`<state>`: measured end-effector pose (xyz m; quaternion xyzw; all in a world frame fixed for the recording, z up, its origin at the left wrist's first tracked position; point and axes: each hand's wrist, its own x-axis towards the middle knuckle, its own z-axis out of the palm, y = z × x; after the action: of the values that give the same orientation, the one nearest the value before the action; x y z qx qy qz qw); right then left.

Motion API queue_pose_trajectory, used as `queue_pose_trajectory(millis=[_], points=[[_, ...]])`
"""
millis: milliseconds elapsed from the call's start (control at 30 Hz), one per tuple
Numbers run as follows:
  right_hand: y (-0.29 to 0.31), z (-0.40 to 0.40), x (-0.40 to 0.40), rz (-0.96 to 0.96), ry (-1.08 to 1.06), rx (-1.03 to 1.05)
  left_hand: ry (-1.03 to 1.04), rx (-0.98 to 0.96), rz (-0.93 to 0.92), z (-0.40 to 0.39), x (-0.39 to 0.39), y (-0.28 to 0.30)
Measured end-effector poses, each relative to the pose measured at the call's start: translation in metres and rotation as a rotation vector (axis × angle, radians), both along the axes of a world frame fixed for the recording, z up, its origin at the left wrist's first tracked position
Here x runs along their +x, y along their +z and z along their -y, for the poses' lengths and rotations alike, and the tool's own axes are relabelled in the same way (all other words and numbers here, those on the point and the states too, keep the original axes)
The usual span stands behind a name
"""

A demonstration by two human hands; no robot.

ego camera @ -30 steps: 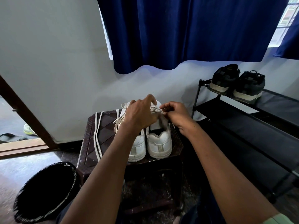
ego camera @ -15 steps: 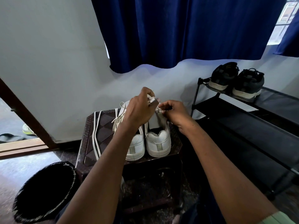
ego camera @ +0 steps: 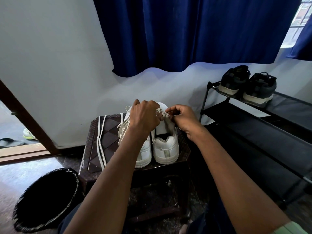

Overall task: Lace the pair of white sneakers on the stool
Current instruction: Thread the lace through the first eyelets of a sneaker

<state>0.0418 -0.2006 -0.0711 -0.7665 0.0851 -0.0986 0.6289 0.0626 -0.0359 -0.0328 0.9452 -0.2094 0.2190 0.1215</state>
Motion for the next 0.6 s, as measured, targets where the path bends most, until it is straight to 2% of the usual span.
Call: queue_pose_trajectory(millis=[67, 100, 133, 200, 267, 300, 333, 433, 467, 533, 600], points=[[-0.001, 0.001, 0.001, 0.002, -0.004, 0.001, -0.018, -0.061, -0.023, 0.001, 0.001, -0.002], [-0.001, 0.001, 0.002, 0.002, -0.006, -0.002, -0.045, -0.179, -0.066, 0.003, 0.002, -0.001], [-0.002, 0.001, 0.002, 0.003, -0.005, -0.008, -0.079, -0.354, -0.160, 0.005, 0.002, 0.002], [-0.002, 0.002, 0.002, 0.013, 0.009, -0.024, -0.172, -0.869, -0.408, 0.006, 0.001, 0.014], [0.000, 0.002, -0.001, 0.034, 0.020, -0.038, -0.176, -1.325, -0.499, 0.001, -0.002, 0.027], [0.001, 0.001, -0.002, 0.051, 0.022, -0.056, -0.136, -1.430, -0.489, -0.003, -0.002, 0.029], [0.002, 0.000, -0.004, 0.075, 0.021, -0.096, -0.046, -1.404, -0.449, -0.007, 0.000, 0.030], [0.006, -0.004, -0.005, 0.162, 0.017, -0.316, 0.369, -0.799, -0.313, -0.020, 0.007, 0.016], [0.007, -0.005, -0.005, 0.189, 0.018, -0.397, 0.404, -0.653, -0.276, -0.021, 0.005, 0.015], [0.008, -0.009, -0.006, 0.232, 0.028, -0.543, 0.321, -0.469, -0.190, -0.020, 0.003, 0.014], [0.007, -0.014, -0.007, 0.261, 0.042, -0.652, 0.164, -0.351, -0.216, -0.017, 0.005, 0.013]])
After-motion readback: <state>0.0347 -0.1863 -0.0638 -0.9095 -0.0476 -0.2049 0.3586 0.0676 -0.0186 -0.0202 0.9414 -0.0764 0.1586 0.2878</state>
